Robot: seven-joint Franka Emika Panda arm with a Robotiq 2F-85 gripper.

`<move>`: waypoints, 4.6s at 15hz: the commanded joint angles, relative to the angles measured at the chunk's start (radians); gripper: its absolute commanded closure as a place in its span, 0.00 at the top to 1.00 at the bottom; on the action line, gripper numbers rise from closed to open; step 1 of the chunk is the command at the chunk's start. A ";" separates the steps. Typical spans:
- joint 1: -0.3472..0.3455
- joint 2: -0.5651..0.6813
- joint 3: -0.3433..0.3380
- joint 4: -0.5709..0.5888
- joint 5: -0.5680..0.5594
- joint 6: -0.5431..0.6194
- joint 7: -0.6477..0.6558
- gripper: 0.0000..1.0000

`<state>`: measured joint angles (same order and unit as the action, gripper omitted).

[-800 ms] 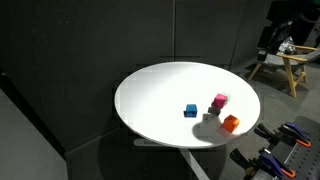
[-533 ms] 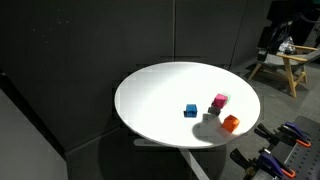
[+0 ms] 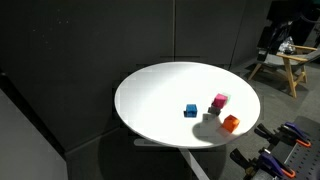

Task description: Put the pink block on the orange block

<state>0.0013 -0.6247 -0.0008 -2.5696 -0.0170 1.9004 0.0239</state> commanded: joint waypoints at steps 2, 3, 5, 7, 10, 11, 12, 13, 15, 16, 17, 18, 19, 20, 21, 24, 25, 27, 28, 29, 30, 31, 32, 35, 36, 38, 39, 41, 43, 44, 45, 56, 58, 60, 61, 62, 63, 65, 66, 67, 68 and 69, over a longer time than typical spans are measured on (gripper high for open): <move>-0.003 0.000 0.002 0.002 0.001 -0.002 -0.002 1.00; -0.003 0.000 0.002 0.002 0.001 -0.002 -0.002 1.00; -0.003 0.000 0.002 0.002 0.001 -0.002 -0.002 1.00; -0.001 0.007 0.006 0.003 0.003 0.015 0.003 1.00; 0.008 0.035 0.010 0.014 0.010 0.043 -0.003 1.00; 0.011 0.045 0.012 0.017 0.011 0.060 -0.004 1.00; 0.014 0.054 0.013 0.019 0.012 0.077 -0.007 1.00; 0.019 0.065 0.014 0.021 0.015 0.097 -0.010 1.00; 0.027 0.091 0.015 0.029 0.017 0.136 -0.014 1.00; 0.028 0.112 0.016 0.035 0.014 0.159 -0.014 1.00; 0.030 0.129 0.015 0.041 0.012 0.176 -0.016 1.00; 0.029 0.147 0.014 0.047 0.008 0.195 -0.017 1.00; 0.027 0.172 0.009 0.059 0.004 0.208 -0.026 1.00; 0.026 0.192 0.006 0.067 0.001 0.223 -0.033 1.00; 0.025 0.216 0.001 0.079 -0.002 0.233 -0.048 1.00; 0.024 0.277 -0.015 0.111 -0.008 0.268 -0.109 1.00; 0.021 0.300 -0.021 0.122 -0.009 0.284 -0.124 1.00; 0.013 0.349 -0.029 0.141 -0.011 0.325 -0.142 1.00; 0.009 0.372 -0.032 0.148 -0.012 0.348 -0.145 1.00; 0.004 0.401 -0.035 0.158 -0.009 0.367 -0.135 1.00; -0.001 0.428 -0.036 0.166 -0.007 0.384 -0.118 1.00; -0.005 0.452 -0.037 0.172 -0.002 0.399 -0.106 1.00; -0.009 0.476 -0.036 0.177 0.001 0.416 -0.093 1.00; -0.024 0.522 -0.032 0.178 -0.004 0.478 -0.021 1.00; -0.027 0.532 -0.031 0.173 -0.007 0.505 0.003 1.00; -0.031 0.546 -0.029 0.163 -0.015 0.541 0.058 1.00; -0.032 0.551 -0.029 0.156 -0.021 0.564 0.080 1.00; -0.031 0.563 -0.030 0.149 -0.031 0.578 0.086 1.00; -0.030 0.577 -0.032 0.149 -0.044 0.575 0.069 1.00; -0.030 0.586 -0.033 0.152 -0.048 0.567 0.060 1.00; -0.030 0.595 -0.033 0.154 -0.053 0.560 0.054 1.00; -0.023 0.651 -0.033 0.150 -0.061 0.555 0.052 1.00; -0.023 0.651 -0.033 0.150 -0.061 0.554 0.052 1.00; -0.023 0.651 -0.033 0.150 -0.061 0.554 0.052 1.00; -0.024 0.645 -0.033 0.143 -0.060 0.557 0.041 1.00; -0.024 0.640 -0.033 0.130 -0.063 0.567 0.032 1.00; -0.024 0.638 -0.034 0.120 -0.073 0.578 0.026 1.00; -0.026 0.640 -0.036 0.101 -0.085 0.598 0.013 1.00; -0.027 0.641 -0.036 0.094 -0.087 0.606 0.003 1.00; -0.028 0.644 -0.038 0.087 -0.092 0.615 -0.001 1.00; -0.029 0.647 -0.039 0.081 -0.099 0.626 -0.005 1.00; -0.030 0.652 -0.040 0.076 -0.103 0.638 -0.013 1.00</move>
<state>-0.0195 0.0291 -0.0358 -2.4707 -0.0919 2.4987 0.0415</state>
